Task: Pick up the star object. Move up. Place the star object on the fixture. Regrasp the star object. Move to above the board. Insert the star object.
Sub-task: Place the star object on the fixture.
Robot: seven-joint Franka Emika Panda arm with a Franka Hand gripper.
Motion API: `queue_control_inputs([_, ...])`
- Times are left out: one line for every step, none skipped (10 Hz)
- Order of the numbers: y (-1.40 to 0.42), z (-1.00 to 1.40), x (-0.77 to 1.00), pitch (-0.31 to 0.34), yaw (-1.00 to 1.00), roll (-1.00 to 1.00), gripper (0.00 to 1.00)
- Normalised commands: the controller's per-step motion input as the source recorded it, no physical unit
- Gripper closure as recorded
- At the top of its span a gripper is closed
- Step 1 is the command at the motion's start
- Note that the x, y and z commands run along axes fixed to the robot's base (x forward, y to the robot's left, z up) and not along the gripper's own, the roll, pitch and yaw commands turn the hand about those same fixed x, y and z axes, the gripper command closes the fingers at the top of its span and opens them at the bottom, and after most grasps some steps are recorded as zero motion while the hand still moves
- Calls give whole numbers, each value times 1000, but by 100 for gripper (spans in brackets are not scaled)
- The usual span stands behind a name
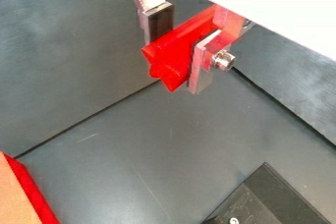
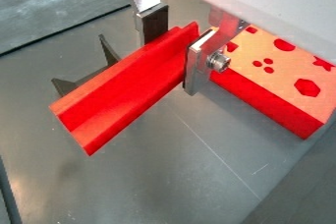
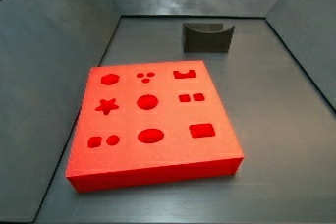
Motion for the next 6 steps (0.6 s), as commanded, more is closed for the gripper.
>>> queue_control_inputs([410, -180, 1000, 252, -723, 200, 100])
queue_control_inputs([387, -171, 1000, 233, -585, 162, 100])
queue_control_inputs([349, -151, 1000, 199, -336, 109, 100])
queue_control_inputs([336, -142, 1000, 188, -208, 69, 100])
queue_control_inputs([312, -130, 1000, 176, -104, 25, 100])
queue_control_inputs([301, -123, 1000, 173, -76, 20, 100])
